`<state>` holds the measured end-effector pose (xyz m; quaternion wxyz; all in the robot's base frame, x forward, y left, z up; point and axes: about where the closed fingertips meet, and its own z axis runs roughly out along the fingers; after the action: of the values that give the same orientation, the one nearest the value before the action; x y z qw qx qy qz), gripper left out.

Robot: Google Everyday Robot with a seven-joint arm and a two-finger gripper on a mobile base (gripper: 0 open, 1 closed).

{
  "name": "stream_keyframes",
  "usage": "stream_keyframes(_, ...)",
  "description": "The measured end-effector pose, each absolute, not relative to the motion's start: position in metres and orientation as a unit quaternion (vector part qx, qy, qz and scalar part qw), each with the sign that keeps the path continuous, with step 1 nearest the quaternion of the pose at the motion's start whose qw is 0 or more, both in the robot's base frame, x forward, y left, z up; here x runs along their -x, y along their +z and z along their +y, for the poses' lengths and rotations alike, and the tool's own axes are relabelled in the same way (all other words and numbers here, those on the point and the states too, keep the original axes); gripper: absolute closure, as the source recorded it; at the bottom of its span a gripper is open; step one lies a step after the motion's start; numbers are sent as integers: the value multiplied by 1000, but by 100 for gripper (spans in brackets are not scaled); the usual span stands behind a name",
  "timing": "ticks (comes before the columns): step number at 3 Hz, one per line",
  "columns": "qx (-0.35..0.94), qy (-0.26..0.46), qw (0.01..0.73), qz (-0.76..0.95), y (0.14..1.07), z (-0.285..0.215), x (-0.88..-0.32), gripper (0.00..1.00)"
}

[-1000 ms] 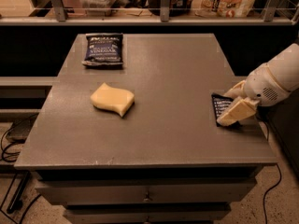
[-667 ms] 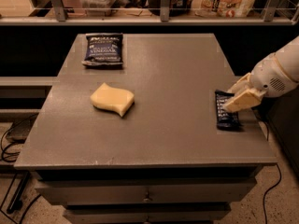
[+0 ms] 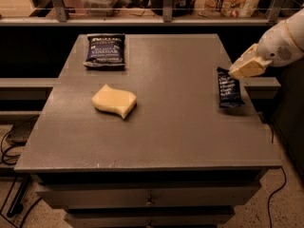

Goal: Move rxbar blueberry near blue chip bag

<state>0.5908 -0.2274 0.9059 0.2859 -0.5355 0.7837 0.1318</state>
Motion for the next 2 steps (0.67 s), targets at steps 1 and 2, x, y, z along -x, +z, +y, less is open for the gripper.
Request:
stream_keyframes(1,525,142,336,769,935,-215,-631,100)
stream_keyframes(2,525,142,336,769,935,-215,-631,100)
